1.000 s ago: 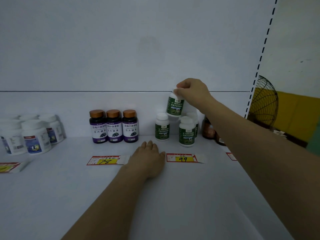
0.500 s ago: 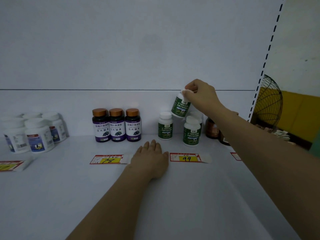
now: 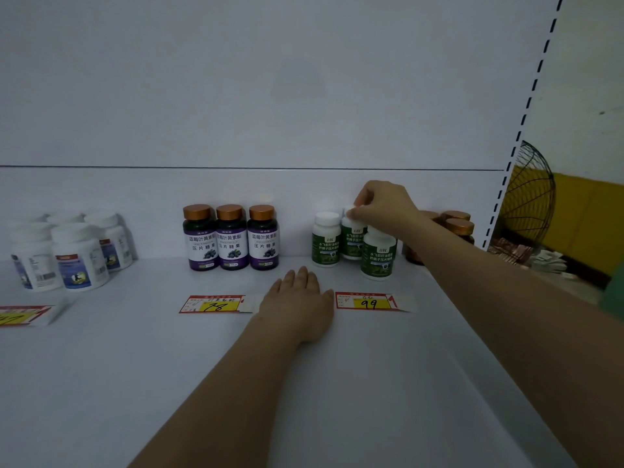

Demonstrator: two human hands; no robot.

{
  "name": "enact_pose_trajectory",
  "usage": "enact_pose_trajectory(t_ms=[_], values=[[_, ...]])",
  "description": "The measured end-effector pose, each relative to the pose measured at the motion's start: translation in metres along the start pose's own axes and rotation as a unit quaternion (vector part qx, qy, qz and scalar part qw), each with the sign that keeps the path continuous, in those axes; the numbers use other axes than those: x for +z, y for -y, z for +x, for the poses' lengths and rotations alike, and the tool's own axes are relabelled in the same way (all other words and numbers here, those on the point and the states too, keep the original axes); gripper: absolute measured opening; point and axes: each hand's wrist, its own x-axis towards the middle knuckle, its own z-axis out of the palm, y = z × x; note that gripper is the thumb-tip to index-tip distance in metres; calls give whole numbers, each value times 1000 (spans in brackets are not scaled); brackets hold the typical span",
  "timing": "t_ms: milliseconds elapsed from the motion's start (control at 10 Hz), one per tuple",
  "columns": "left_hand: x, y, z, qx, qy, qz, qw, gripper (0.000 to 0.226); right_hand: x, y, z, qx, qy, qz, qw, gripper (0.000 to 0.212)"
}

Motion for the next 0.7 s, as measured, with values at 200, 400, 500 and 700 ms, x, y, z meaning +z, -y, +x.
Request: enact_pose_trajectory(t_ms=[200,400,500,700], values=[[1,0,1,-1,0,2,1000,60,8,-6,-7,-31,16,-64,997,20],[1,-1,1,-1,2,8,1000,60,-20,3,-2,-29,-24,-65,997,23],[1,-1,1,-2,3,8,1000,60,-40,4,7,10,12,-144,989,28],[1,0,1,-2,0,7,1000,60,-37,2,8,66,155,-223,960,39]])
